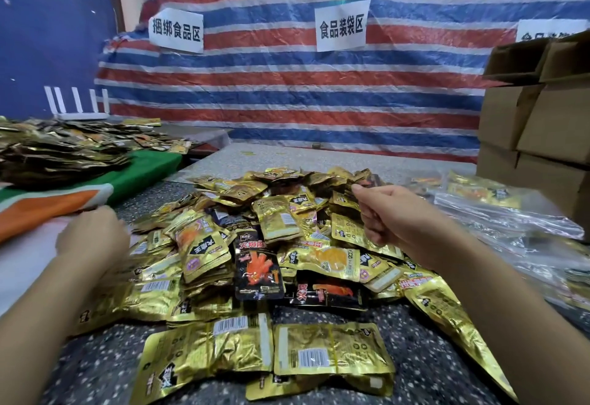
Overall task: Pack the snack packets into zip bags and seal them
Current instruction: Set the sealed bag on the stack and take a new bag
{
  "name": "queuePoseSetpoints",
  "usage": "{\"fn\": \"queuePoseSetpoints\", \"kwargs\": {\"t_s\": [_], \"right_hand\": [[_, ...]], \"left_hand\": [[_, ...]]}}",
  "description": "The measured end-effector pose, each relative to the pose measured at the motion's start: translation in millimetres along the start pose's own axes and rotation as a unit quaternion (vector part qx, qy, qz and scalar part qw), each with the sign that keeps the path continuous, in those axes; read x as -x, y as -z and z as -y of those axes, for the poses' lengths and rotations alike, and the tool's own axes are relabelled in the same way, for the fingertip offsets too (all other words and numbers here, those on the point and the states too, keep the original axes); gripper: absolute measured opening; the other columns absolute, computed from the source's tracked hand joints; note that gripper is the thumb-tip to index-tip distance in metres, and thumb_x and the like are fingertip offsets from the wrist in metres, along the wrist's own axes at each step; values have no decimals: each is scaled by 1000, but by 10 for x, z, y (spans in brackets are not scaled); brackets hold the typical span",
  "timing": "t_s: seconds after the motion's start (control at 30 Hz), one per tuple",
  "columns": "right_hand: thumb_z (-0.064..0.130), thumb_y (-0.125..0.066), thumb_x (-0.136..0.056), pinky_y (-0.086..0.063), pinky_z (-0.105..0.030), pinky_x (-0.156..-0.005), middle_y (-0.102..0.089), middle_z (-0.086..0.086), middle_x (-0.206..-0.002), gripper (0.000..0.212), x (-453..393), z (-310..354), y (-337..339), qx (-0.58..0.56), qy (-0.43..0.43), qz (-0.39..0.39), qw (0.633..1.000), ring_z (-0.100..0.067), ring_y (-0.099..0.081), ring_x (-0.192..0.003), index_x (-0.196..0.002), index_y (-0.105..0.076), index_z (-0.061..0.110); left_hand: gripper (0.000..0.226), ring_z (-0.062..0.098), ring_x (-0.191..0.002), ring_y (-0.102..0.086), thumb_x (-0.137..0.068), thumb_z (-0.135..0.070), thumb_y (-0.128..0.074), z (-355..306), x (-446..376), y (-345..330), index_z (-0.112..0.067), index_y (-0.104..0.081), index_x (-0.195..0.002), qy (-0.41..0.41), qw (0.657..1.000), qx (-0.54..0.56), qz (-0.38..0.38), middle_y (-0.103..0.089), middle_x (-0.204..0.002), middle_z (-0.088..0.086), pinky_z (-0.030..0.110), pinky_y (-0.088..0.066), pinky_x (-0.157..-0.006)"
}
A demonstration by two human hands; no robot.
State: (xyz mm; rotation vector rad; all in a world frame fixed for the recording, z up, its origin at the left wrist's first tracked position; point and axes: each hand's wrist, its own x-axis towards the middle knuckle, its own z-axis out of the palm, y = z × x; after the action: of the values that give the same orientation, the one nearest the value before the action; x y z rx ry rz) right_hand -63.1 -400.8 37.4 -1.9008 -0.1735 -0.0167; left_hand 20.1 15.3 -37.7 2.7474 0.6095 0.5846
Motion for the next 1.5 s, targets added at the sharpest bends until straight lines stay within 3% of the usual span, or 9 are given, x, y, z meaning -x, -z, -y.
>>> {"fn": "queuePoseSetpoints", "kwargs": {"t_s": [0.07,0.23,0.47,0.63,0.77,1.03,1.2,1.33,1.5], "right_hand": [[36,-48,-104,-33,-26,-49,-37,2,-51,47,-8,-1,-12,3,-2,-3,1000,-13,-40,-44,-62,-43,15],[35,-48,-104,-34,-24,-48,-36,4,-49,47,-15,-1,-34,9,-1,-8,1000,-13,-40,-44,-62,-42,15],[35,-48,-104,-34,-25,-49,-38,5,-49,46,-12,-13,-34,18,0,-5,1000,-12,-41,-44,-62,-44,15],[36,-49,-104,-35,-25,-49,-38,5,-48,48,-16,-24,-22,21,-1,-8,1000,-13,-41,-44,-61,-45,15],[36,-49,-103,-36,-24,-47,-38,5,-48,49,-29,-29,-16,21,1,-8,1000,-12,-41,-44,-58,-45,16],[37,-50,-103,-35,-24,-48,-40,5,-48,52,-38,-38,-24,25,2,-7,1000,-13,-42,-43,-55,-48,18],[37,-50,-103,-36,-21,-45,-39,4,-48,49,-12,-28,-29,23,1,-6,1000,-13,-41,-43,-58,-47,16],[37,-49,-103,-36,-23,-47,-40,4,-48,49,-10,-18,-33,29,0,-7,1000,-13,-42,-43,-59,-47,16],[38,-49,-103,-36,-24,-48,-41,4,-48,50,-16,-16,-36,33,-2,-6,999,-13,-42,-43,-59,-48,16]], "left_hand": [[12,43,-106,-58,-94,-11,-57,32,4,-19,-1,-58,-100,10,1000,0,-2,-63,-114,26,42,-46,-78],[31,44,-99,-57,-88,-3,-58,93,-28,-30,0,-59,-119,17,1000,10,-23,-62,-106,27,44,-49,-76],[12,45,-98,-56,-90,-5,-61,126,-10,-95,-1,-50,-91,12,1000,-3,-13,-60,-100,30,40,-39,-68],[10,43,-96,-57,-86,-2,-62,139,-33,-118,-1,-52,-88,-5,1000,-8,-24,-60,-97,28,40,-40,-68],[12,39,-83,-55,-87,-1,-62,182,-57,-148,-1,-54,-77,-12,999,-14,-27,-57,-80,22,36,-40,-66],[17,43,-94,-61,-95,-5,-55,233,-93,-148,6,-68,-98,-6,1000,-21,-22,-66,-95,29,37,-41,-68],[25,46,-84,-63,-92,-4,-50,258,-84,-54,-3,-65,-112,1,994,17,-107,-66,-93,28,45,-54,-73],[15,47,-73,-61,-99,-10,-41,193,-55,2,0,-52,-97,20,985,53,-163,-59,-81,32,55,-55,-69],[7,45,-60,-56,-101,-10,-39,117,79,56,-6,-44,-102,-50,969,80,-227,-55,-69,31,50,-50,-56]]}}
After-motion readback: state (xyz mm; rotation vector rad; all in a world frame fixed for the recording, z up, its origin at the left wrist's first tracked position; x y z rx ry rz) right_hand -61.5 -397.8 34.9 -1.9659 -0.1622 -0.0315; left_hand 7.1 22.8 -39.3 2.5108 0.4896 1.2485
